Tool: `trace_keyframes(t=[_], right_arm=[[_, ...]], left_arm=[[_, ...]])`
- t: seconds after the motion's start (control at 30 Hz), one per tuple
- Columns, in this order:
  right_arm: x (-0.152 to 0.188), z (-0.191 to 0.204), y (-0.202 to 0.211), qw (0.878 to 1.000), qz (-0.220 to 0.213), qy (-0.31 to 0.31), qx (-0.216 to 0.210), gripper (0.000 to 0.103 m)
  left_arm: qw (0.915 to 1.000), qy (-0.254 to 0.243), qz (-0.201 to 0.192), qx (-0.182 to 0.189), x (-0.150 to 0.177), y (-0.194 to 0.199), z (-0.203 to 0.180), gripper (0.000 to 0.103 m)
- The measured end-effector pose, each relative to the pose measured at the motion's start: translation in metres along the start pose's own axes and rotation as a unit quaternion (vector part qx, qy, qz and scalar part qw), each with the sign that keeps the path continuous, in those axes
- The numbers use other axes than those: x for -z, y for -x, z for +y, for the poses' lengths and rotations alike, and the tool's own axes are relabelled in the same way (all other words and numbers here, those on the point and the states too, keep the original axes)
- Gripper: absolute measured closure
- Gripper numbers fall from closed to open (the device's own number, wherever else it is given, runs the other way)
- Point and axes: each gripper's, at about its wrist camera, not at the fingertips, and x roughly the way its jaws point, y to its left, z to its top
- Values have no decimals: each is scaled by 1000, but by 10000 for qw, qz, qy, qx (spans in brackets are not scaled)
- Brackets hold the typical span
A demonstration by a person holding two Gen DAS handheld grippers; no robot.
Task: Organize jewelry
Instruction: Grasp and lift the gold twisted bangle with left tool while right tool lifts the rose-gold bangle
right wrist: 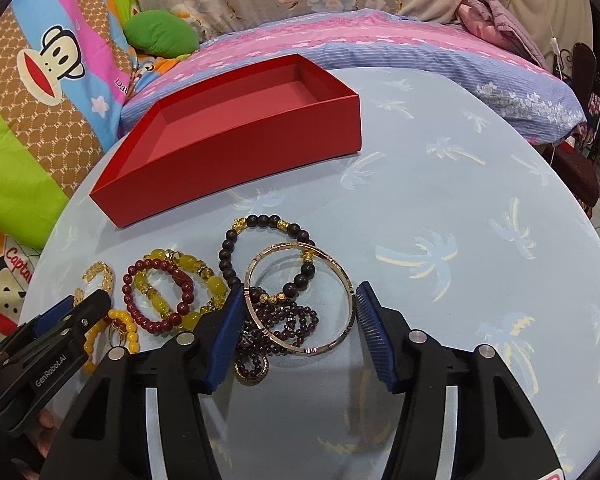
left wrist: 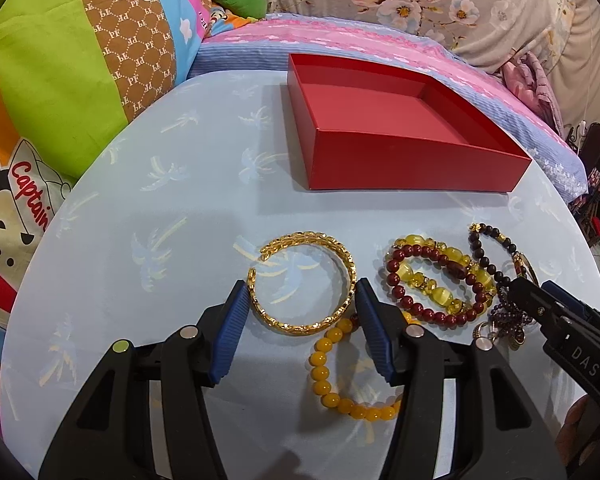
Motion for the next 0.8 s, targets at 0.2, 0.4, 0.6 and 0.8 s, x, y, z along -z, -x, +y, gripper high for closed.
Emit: trace_keyframes(t=[0.2,0.4,0.6,0.8], right_arm=[[2,-4,7,9999,-48,-98,-53,49],[-2,-4,23,9999,-140,-14,-61,49],[-35,-1,40,9988,-361,259,-182,49],[-106,8,30,9958,-544,621,-404,49]], left_arm=[[10000,21,-16,37,1,0,-1,51],[9999,62,-31,147,1,7,2,51],[9990,-141,-337,275,-29,34,-8,51],[9972,-186,-516,499,-97,30,-16,51]])
